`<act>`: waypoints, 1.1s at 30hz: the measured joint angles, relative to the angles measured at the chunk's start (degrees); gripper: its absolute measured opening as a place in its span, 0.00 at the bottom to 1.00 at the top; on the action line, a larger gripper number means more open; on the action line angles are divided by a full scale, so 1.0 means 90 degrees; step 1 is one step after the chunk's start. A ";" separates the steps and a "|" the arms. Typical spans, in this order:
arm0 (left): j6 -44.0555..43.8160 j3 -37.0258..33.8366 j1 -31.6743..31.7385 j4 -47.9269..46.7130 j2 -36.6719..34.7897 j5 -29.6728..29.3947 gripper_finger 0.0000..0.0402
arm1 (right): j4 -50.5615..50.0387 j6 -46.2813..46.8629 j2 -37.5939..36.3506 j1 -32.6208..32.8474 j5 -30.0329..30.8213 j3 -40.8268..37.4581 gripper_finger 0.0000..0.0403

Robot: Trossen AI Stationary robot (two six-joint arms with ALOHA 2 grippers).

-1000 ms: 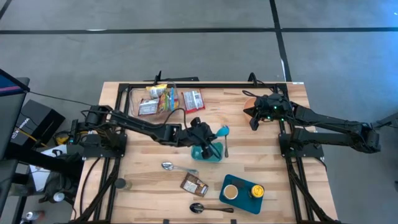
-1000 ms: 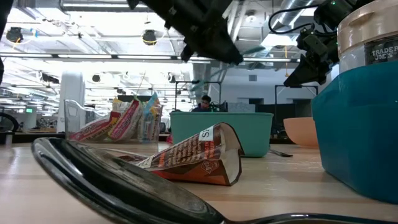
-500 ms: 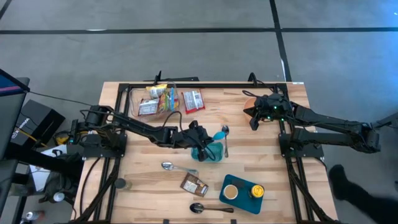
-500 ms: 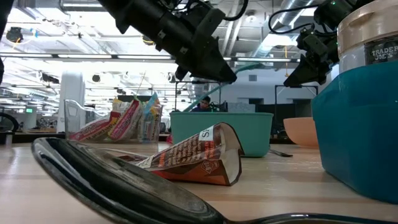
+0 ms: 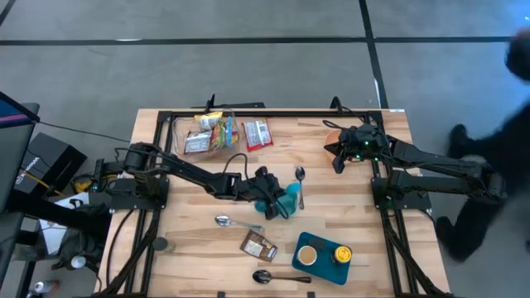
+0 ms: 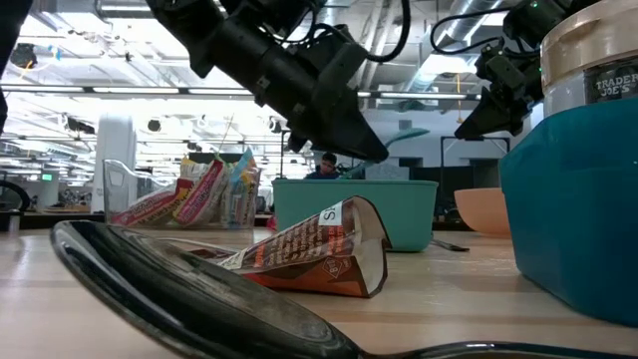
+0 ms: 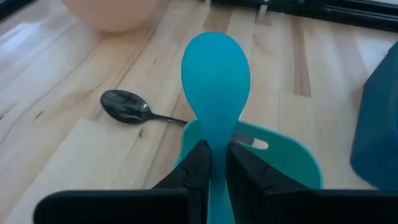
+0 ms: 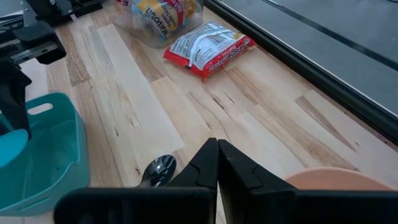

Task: Pick & Place Food Item
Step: Put the baby spoon into the green bin

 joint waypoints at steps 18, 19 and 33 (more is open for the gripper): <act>0.0487 0.0002 -0.0048 -0.0497 0.0069 0.0155 0.08 | 0.0002 0.0000 0.0000 0.0000 0.0000 0.0000 0.00; 0.0485 0.0002 -0.0037 -0.0516 0.0069 0.0155 0.08 | 0.0002 0.0000 0.0000 0.0000 0.0000 0.0000 0.00; 0.0487 0.0002 -0.0027 -0.0597 0.0069 0.0134 0.12 | 0.0002 -0.0001 0.0000 0.0000 0.0000 0.0000 0.00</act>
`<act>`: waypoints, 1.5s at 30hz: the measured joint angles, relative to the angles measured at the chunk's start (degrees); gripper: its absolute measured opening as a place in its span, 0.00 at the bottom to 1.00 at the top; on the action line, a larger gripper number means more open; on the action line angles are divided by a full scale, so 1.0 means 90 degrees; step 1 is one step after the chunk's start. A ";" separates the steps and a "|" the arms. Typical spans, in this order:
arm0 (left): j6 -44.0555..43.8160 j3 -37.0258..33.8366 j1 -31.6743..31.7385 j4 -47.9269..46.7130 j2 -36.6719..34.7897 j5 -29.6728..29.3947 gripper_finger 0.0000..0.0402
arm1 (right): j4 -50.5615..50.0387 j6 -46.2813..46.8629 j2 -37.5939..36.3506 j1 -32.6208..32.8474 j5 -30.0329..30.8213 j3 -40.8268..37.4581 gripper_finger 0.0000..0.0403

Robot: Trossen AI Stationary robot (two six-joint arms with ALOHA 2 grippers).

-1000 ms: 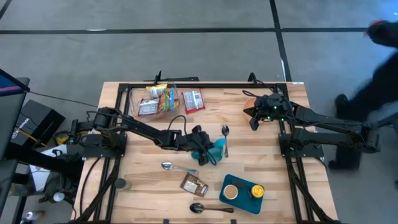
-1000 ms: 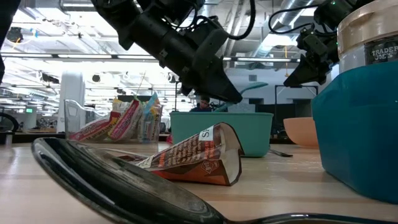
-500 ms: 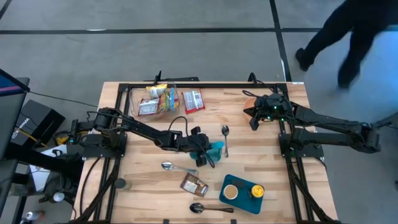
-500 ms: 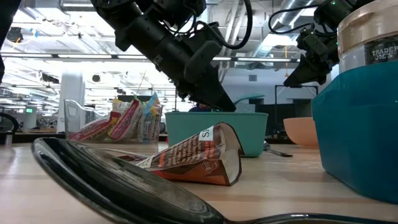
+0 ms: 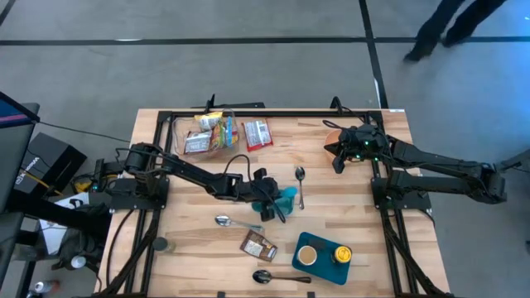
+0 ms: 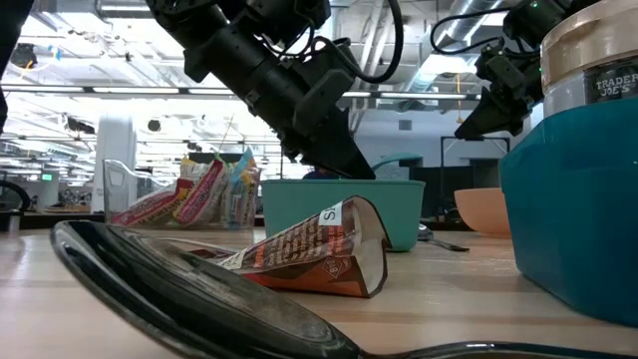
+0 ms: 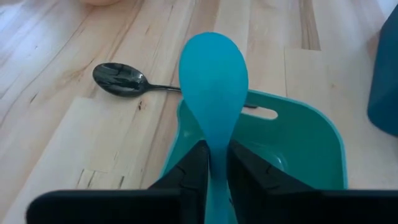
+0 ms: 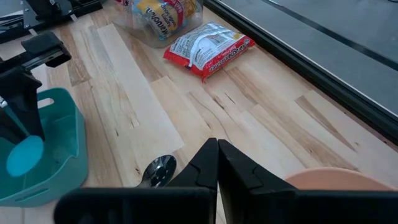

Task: Pick & Place Food Item
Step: Put the baby spoon into the green bin, then put the silver tablespoon into the green bin

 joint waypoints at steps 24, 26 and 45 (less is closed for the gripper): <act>-0.0003 0.0000 0.0044 0.0254 -0.0005 0.0005 0.20 | -0.0007 -0.0002 0.0000 -0.0002 0.0000 0.0000 0.00; -0.0003 0.0000 0.0044 0.0363 -0.0005 0.0004 0.19 | -0.0007 -0.0002 0.0000 -0.0002 0.0000 0.0000 0.00; -0.0007 0.0000 0.0044 0.1683 -0.0022 -0.0068 0.07 | -0.0143 -0.0004 0.0000 0.0000 0.0000 0.0000 0.00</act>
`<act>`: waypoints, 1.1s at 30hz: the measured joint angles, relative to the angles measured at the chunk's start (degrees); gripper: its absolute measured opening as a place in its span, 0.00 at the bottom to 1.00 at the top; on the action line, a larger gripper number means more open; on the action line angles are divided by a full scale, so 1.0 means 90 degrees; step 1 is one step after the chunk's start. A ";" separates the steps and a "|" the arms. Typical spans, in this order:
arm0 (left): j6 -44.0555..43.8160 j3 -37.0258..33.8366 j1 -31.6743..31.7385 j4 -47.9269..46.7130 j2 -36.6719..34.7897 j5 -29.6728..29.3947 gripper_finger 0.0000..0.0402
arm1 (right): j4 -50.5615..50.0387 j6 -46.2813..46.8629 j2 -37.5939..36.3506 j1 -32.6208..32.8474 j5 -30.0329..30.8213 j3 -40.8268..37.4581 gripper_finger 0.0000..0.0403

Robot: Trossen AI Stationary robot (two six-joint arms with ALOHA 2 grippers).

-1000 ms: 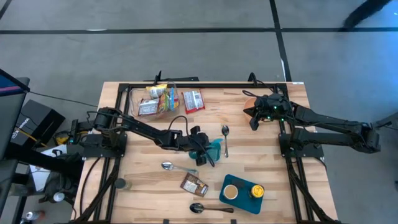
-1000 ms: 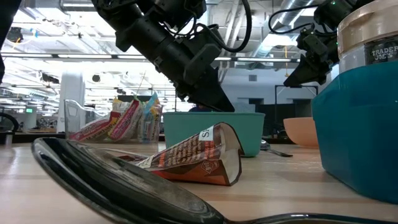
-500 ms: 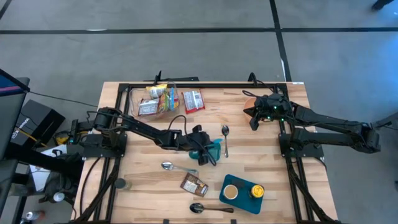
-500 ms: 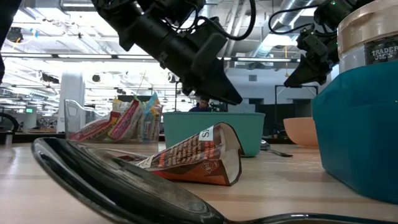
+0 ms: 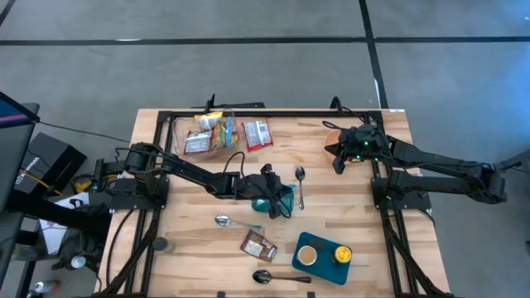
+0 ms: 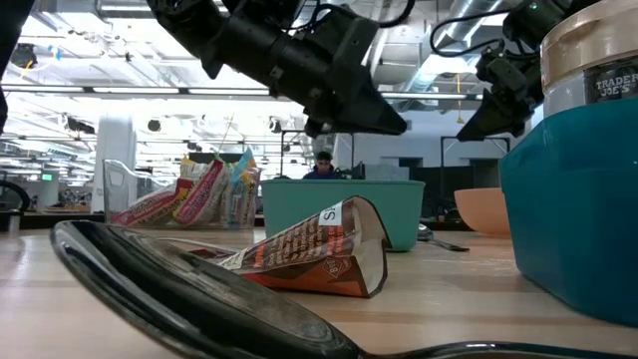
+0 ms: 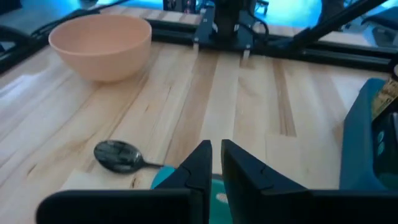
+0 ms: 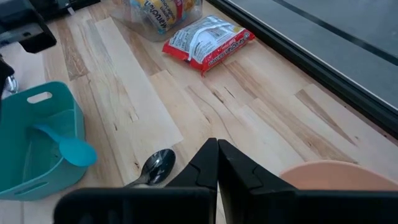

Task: Pick & Place Food Item
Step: Put the silver tablespoon into the green bin

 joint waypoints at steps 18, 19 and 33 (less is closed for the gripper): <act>-0.0016 0.0002 -0.0405 0.0576 0.0000 0.0005 0.01 | -0.0052 0.0001 0.0000 0.0000 0.0000 0.0000 0.00; -0.0016 0.0002 -0.0438 0.0572 0.0000 0.0005 0.01 | -0.0052 0.0000 0.0000 0.0000 0.0000 0.0000 0.00; -0.0031 0.0002 -0.0831 -0.0050 -0.0032 0.0014 0.00 | -0.0052 0.0001 0.0000 0.0000 0.0000 0.0000 0.00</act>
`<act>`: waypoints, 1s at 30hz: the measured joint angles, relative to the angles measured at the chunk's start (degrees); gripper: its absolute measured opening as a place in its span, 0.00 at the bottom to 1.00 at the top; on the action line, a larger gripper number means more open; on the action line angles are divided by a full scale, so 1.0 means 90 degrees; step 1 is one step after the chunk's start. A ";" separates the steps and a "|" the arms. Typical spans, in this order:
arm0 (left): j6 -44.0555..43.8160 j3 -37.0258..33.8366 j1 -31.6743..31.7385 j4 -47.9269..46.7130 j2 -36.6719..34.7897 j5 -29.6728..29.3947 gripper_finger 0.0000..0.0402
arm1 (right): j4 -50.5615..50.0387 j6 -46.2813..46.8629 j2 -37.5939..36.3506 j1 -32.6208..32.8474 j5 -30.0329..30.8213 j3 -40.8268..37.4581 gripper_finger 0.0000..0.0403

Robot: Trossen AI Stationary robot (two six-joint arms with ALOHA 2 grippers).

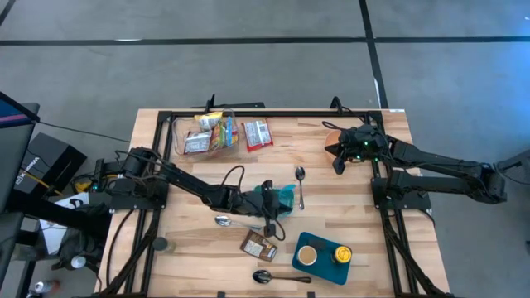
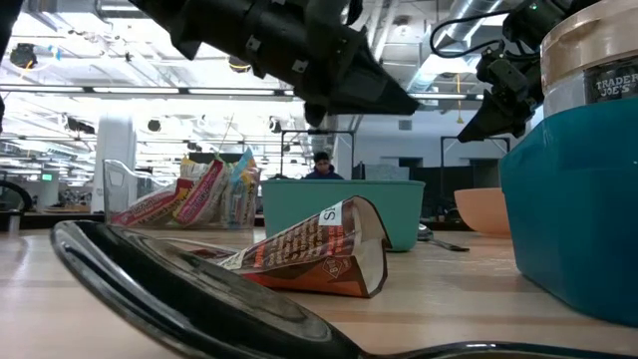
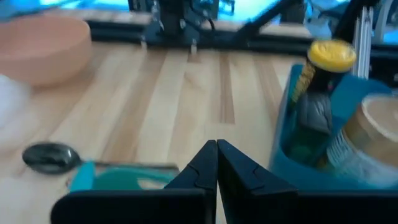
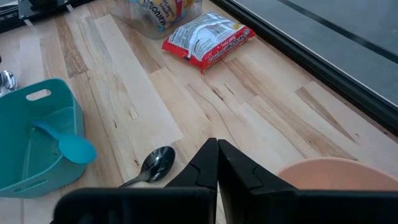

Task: Pick & Place Food Item
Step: Put the silver tablespoon into the green bin

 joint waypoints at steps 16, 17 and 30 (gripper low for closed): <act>-0.1324 0.0002 -0.0521 -0.3635 -0.1434 -0.0011 0.00 | -0.0027 0.0001 0.0005 0.0000 0.0000 0.0002 0.00; -0.1327 0.0002 -0.0561 -0.3818 -0.1528 -0.0011 0.00 | -0.0031 0.0001 0.0005 0.0001 0.0000 0.0002 0.00; -0.1325 0.0002 -0.0852 -0.5602 -0.1892 -0.0224 0.00 | -0.0084 0.0001 0.0005 0.0000 0.0000 0.0002 0.00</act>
